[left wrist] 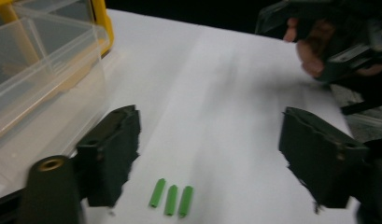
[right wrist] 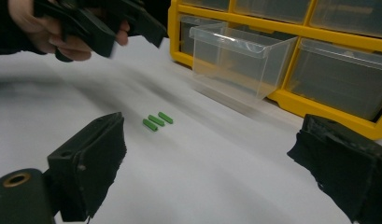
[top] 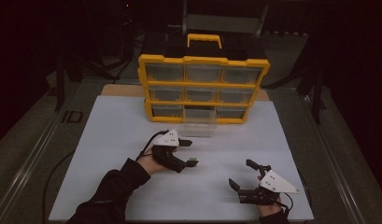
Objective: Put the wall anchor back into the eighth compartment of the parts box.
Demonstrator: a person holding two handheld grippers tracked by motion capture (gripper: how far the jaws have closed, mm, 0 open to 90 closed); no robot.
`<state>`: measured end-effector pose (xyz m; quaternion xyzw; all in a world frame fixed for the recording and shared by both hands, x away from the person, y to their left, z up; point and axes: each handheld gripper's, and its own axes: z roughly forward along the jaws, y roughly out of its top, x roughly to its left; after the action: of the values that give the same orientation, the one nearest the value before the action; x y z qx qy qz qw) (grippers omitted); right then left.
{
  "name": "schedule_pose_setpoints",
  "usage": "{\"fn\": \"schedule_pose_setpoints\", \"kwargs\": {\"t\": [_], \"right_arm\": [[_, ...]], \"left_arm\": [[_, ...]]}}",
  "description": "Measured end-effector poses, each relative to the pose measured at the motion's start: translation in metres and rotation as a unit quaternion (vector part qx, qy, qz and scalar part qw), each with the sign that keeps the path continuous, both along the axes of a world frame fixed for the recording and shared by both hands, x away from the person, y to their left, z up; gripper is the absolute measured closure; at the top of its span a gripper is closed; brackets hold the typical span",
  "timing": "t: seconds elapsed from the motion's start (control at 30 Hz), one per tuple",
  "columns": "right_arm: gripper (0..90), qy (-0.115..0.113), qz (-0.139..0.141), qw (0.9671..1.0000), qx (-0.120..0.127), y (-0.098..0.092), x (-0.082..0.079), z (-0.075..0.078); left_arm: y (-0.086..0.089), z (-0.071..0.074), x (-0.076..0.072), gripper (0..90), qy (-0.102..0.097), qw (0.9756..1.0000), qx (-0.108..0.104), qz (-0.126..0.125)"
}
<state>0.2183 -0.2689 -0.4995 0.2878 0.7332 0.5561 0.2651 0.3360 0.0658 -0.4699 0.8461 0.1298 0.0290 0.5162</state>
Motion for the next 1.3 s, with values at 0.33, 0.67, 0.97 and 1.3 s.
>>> {"fn": "schedule_pose_setpoints", "kwargs": {"t": [0.33, 0.67, 0.97, 1.3], "right_arm": [[8.1, 0.005, 0.004, 1.0000, 0.000, 0.000, 0.000, -0.001], [8.1, 0.009, 0.005, 0.9999, 0.000, -0.001, 0.001, -0.002], [8.1, 0.014, 0.006, 0.9999, 0.001, -0.001, 0.001, -0.002], [8.1, 0.015, 0.005, 0.9999, 0.002, -0.002, 0.002, -0.003]], "left_arm": [[-0.006, -0.021, 0.017, 44.0, 0.023, 0.9988, 0.043, 0.010], [-0.013, -0.039, 0.029, 64.2, 0.043, 0.9950, 0.089, 0.012], [-0.017, -0.048, 0.033, 77.8, 0.048, 0.9927, 0.111, 0.011], [-0.022, -0.056, 0.035, 83.1, 0.045, 0.9903, 0.131, 0.008]]}}
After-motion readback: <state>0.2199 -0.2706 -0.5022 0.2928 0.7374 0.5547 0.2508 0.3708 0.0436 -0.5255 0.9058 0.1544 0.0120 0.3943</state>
